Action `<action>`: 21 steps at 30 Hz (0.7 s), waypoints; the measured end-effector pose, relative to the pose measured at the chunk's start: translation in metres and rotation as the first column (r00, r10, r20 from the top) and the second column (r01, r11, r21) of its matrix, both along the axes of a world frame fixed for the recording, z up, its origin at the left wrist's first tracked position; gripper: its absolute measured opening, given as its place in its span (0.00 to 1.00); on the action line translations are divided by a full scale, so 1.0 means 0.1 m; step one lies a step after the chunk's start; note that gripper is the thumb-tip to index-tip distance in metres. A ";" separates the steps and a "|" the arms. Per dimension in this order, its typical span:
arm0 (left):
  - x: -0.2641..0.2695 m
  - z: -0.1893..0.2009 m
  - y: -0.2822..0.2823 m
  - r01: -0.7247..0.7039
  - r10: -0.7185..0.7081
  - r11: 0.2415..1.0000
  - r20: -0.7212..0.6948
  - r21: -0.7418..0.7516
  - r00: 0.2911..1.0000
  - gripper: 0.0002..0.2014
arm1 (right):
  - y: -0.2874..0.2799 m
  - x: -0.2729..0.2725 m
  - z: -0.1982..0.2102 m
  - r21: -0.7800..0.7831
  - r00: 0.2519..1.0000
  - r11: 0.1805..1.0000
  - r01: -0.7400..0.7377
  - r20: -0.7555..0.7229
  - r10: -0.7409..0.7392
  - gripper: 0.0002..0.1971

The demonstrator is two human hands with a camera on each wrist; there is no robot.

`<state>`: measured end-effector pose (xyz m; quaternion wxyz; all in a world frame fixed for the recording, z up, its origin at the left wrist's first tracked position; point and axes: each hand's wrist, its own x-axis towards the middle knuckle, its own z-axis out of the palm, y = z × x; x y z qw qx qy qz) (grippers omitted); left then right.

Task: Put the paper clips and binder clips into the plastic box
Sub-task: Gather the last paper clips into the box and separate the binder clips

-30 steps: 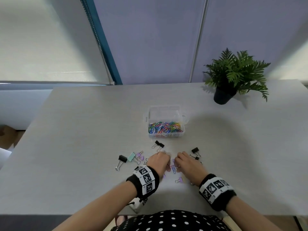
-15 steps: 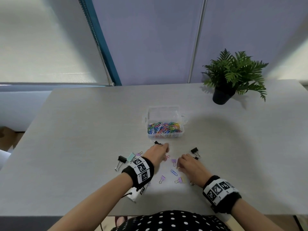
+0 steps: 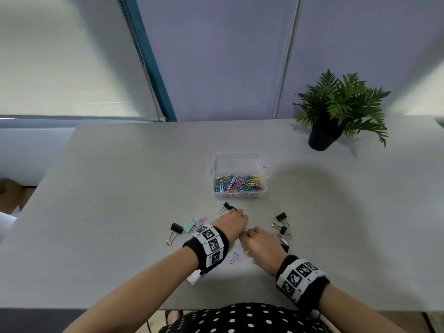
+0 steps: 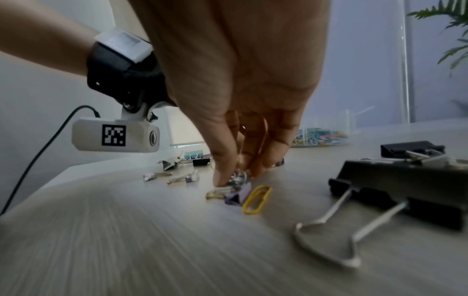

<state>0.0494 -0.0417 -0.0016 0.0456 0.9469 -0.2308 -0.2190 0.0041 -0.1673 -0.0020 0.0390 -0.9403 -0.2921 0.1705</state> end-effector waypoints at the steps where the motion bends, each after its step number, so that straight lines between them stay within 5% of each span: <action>1: -0.01 -0.01 -0.01 0.011 -0.011 1.000 0.008 0.008 1.000 0.11 | 0.00 0.00 0.00 0.029 1.000 0.999 -0.019 0.012 0.019 0.18; 5: -0.07 -0.07 0.02 0.056 -0.056 0.998 0.024 0.010 0.998 0.12 | -0.06 -0.01 -0.04 0.112 0.993 0.987 -0.117 0.036 0.114 0.16; 8: -0.12 -0.10 0.05 0.078 -0.078 0.997 0.020 -0.010 0.997 0.15 | -0.13 0.11 -0.03 0.295 0.967 0.952 0.078 -0.254 0.000 0.06; 11: -0.11 -0.09 0.09 0.062 -0.063 0.998 -0.026 -0.030 0.998 0.15 | -0.24 0.27 0.07 0.422 0.878 0.848 0.320 -0.468 -0.099 0.17; 13: -0.05 -0.02 0.13 -0.058 0.045 0.982 -0.080 -0.179 0.996 0.10 | -0.31 0.39 0.18 0.483 0.820 0.751 0.450 -0.556 -0.134 0.15; 17: 0.34 0.34 0.23 -0.319 0.297 0.834 -0.121 -0.450 0.947 0.07 | -0.39 0.81 0.35 0.584 0.796 0.557 0.590 -0.537 -0.280 0.12; 21: 0.78 0.63 0.14 -0.371 0.407 0.764 -0.051 -0.528 0.912 0.07 | -0.30 1.26 0.42 0.633 0.781 0.462 0.621 -0.449 -0.434 0.16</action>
